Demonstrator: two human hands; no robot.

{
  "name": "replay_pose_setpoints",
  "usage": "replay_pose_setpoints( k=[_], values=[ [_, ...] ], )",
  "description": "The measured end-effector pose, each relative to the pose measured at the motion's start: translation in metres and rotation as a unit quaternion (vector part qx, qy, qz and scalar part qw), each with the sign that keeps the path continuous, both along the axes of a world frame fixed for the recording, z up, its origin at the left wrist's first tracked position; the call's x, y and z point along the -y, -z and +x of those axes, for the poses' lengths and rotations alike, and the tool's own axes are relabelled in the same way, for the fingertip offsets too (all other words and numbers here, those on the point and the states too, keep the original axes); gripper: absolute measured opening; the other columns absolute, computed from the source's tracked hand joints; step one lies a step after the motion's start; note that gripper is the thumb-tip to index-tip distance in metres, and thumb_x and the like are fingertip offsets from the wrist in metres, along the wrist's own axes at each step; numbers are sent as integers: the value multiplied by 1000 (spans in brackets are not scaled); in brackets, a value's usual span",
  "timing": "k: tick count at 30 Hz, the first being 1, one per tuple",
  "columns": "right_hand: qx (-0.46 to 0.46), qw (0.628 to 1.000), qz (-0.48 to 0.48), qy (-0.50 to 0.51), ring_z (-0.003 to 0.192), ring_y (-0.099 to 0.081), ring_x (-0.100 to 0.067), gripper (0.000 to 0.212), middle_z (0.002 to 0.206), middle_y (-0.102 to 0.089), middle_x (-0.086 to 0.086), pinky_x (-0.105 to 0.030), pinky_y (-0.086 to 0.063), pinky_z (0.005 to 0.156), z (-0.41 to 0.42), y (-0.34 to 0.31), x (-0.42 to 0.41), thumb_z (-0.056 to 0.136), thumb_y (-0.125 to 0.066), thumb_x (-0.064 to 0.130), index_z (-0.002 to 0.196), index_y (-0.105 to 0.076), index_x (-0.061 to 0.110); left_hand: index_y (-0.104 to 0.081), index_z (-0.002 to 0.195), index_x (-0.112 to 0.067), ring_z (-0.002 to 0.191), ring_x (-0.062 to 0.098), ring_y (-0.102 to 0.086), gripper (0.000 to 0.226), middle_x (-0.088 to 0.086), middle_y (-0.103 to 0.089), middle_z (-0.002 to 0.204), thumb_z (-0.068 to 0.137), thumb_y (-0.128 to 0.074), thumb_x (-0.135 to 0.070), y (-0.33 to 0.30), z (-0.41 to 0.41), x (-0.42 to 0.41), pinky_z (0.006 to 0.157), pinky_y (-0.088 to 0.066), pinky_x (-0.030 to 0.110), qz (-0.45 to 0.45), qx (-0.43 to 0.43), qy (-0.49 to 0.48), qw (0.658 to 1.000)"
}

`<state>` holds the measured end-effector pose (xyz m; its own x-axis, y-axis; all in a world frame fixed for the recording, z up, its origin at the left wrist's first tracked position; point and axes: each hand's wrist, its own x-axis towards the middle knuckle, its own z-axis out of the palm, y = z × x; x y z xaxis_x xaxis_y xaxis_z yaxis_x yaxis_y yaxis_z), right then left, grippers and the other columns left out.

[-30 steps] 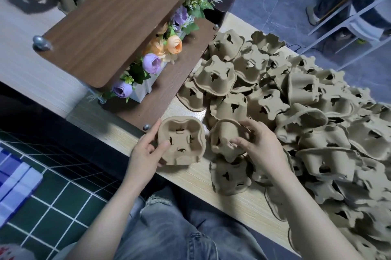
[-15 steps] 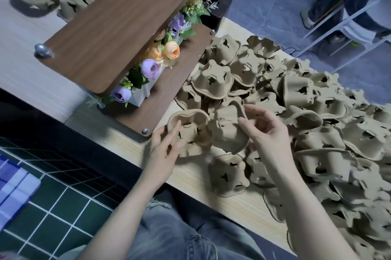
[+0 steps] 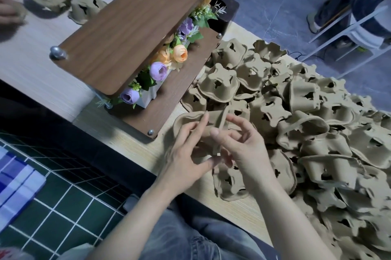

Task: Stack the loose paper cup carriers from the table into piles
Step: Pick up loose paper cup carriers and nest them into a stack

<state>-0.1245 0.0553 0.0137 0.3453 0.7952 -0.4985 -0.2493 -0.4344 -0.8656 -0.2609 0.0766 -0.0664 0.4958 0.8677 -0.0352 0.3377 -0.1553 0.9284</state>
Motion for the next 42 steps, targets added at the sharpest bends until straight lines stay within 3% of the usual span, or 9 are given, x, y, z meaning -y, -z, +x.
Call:
replay_pose_setpoints(
  k=[2, 5, 10, 12, 18, 23, 31, 39, 42],
  values=[
    [-9, 1000, 7, -23, 40, -42, -11, 50, 71, -69, -7, -18, -32, 35, -4, 0, 0, 70, -76, 16, 116, -56, 16, -26, 147, -54, 123, 2, -50, 82, -19, -44, 133, 75, -65, -50, 1, -2, -1, 96, -44, 15, -46, 50, -21, 997],
    [9, 1000, 17, -19, 38, -47, -6, 32, 73, -71, -9, -16, -33, 35, -3, 0, -1, 85, -69, 5, 115, -59, 9, -45, 142, -44, 129, 9, -50, 67, -15, -52, 137, 78, -67, -45, 5, -6, -6, 105, -44, 34, -147, 140, -56, 978],
    [306, 951, 6, -43, 80, -61, -8, 26, 96, -65, 9, -26, -48, 72, 24, 22, 5, 86, -72, 27, 110, -62, 30, -69, 112, -29, 105, 14, -67, 44, -3, -74, 110, 72, -64, -47, 5, -21, -17, 82, -52, 21, -288, 236, -149, 916],
    [268, 959, -26, -83, 79, -60, -9, 27, 93, -68, 7, -20, -47, 67, 27, 28, 7, 86, -73, 27, 111, -64, 29, -72, 104, -31, 100, 12, -68, 27, -3, -75, 105, 80, -64, -42, 6, -25, -20, 79, -51, 21, -299, 229, -170, 910],
    [131, 989, -19, -67, 52, -43, -6, 18, 73, -56, -8, -13, -36, 48, 21, 48, 5, 90, -67, 8, 108, -69, 7, -69, 103, -33, 94, 4, -66, 16, -10, -74, 98, 98, -55, -29, 4, -26, -24, 78, -49, 16, -256, 165, -174, 936],
    [117, 992, -31, -47, 53, -39, -8, 16, 73, -54, -8, -13, -34, 47, 26, 62, 1, 91, -65, 6, 107, -68, 6, -59, 99, -54, 85, -5, -52, 25, -16, -51, 101, 75, -58, -62, 19, -32, -20, 76, -41, 19, -145, -20, -204, 968],
    [139, 989, -34, -44, 58, -37, -12, 14, 66, -47, -5, -20, -32, 50, 33, 82, 8, 91, -64, 4, 92, -70, 17, -61, 128, -35, 67, 2, -46, 41, -11, -49, 98, 90, -68, -23, 32, -26, -16, 72, -42, 14, -164, -44, -229, 959],
    [344, 937, -41, -39, 71, -53, -1, 27, 101, -58, 5, -20, -45, 70, 49, 86, 5, 87, -69, 14, 111, -64, 24, -46, 139, -46, 83, 14, -62, 52, -10, -51, 112, 91, -63, -40, 44, -25, -18, 81, -56, 47, -215, -45, -191, 957],
    [446, 891, -56, -62, 73, -55, -2, 46, 119, -45, 6, -26, -50, 65, 61, 82, 3, 86, -70, 19, 127, -54, 29, -35, 141, -54, 71, 25, -56, 58, 1, -60, 109, 92, -63, -43, 44, -24, -18, 64, -52, 37, -265, -38, -165, 949]
  ],
)
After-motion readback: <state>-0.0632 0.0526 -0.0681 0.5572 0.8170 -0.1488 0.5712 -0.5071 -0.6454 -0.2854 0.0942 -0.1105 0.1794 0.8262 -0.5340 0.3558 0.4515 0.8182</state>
